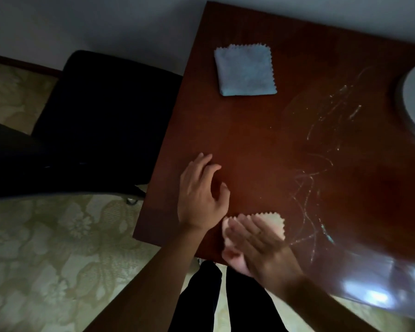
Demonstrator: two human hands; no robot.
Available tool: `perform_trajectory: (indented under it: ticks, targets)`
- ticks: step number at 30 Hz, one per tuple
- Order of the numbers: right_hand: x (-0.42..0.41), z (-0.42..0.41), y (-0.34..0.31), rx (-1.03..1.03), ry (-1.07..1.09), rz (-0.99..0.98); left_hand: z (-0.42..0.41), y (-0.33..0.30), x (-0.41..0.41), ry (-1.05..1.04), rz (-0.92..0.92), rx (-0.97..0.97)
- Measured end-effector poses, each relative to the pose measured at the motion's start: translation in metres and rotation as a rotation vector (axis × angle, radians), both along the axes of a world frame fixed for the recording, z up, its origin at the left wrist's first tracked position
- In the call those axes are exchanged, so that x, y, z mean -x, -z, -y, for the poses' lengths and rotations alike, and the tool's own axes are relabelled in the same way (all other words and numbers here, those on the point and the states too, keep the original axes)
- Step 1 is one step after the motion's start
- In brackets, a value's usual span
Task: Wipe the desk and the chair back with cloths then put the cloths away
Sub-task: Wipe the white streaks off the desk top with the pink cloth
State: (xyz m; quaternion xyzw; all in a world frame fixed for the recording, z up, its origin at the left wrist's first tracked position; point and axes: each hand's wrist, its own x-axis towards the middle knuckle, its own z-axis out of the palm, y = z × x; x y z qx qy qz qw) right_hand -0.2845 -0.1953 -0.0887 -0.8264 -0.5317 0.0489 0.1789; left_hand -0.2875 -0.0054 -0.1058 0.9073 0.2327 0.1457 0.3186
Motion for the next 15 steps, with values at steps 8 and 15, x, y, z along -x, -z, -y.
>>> perform_trajectory:
  ticks: [8,15]
  targets:
    - [-0.158,-0.031,-0.008,0.02,0.521,-0.031,0.017,-0.011,-0.019,0.024,-0.078,-0.094]
    - [-0.035,0.037,0.001,-0.052,0.248,-0.017,0.053,-0.016,-0.057,0.271,-0.085,-0.142]
